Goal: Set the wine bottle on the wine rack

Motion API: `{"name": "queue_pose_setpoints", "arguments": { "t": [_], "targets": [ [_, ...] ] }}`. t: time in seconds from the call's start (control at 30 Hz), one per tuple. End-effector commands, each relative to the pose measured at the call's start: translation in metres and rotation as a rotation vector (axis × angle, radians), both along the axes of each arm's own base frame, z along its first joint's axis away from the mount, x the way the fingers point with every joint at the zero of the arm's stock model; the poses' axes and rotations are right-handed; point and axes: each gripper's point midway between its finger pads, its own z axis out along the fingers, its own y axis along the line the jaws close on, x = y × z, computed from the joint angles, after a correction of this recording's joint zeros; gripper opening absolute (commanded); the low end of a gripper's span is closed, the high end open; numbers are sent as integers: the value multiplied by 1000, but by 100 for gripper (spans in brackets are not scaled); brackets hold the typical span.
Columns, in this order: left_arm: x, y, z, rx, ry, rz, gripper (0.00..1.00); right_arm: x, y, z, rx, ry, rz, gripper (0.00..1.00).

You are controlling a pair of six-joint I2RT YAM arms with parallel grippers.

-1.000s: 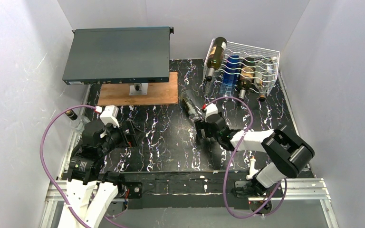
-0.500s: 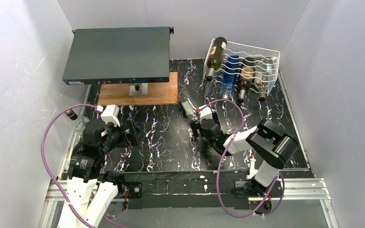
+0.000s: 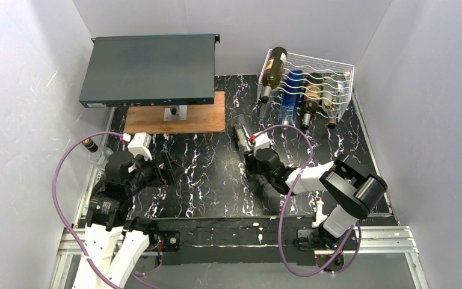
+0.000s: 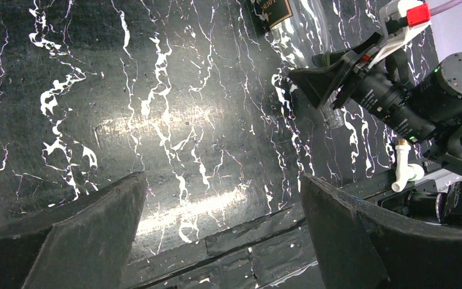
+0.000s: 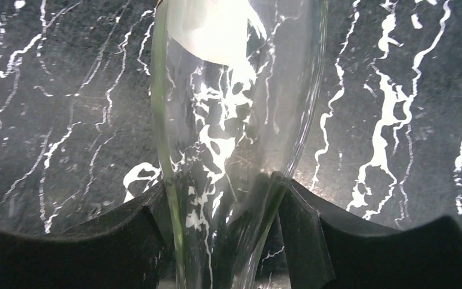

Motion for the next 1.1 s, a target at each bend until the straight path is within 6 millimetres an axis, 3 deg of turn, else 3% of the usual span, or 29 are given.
{"name": "queue_pose_setpoints", "arguments": {
  "t": [0.0, 0.07, 0.23, 0.43, 0.53, 0.73, 1.07],
  "targets": [
    [0, -1, -1, 5, -3, -14, 99, -12, 25, 17, 190, 140, 69, 16],
    [0, -1, -1, 5, -4, -13, 99, -8, 32, 25, 293, 227, 66, 3],
    [-1, 0, 0, 5, -11, -11, 99, -11, 56, 53, 500, 362, 172, 1],
    [-2, 1, 1, 5, -23, -4, 99, -16, 64, 83, 713, 458, 203, 1],
    [-2, 1, 2, 4, -26, -6, 99, -13, 56, 131, 999, 485, 211, 1],
    [-2, 1, 2, 5, -23, -4, 99, -11, 42, 190, 1309, 483, 246, 1],
    [-3, 0, 3, 1, -32, -8, 99, -16, 19, 218, 1231, 365, 211, 1]
  ]
}}
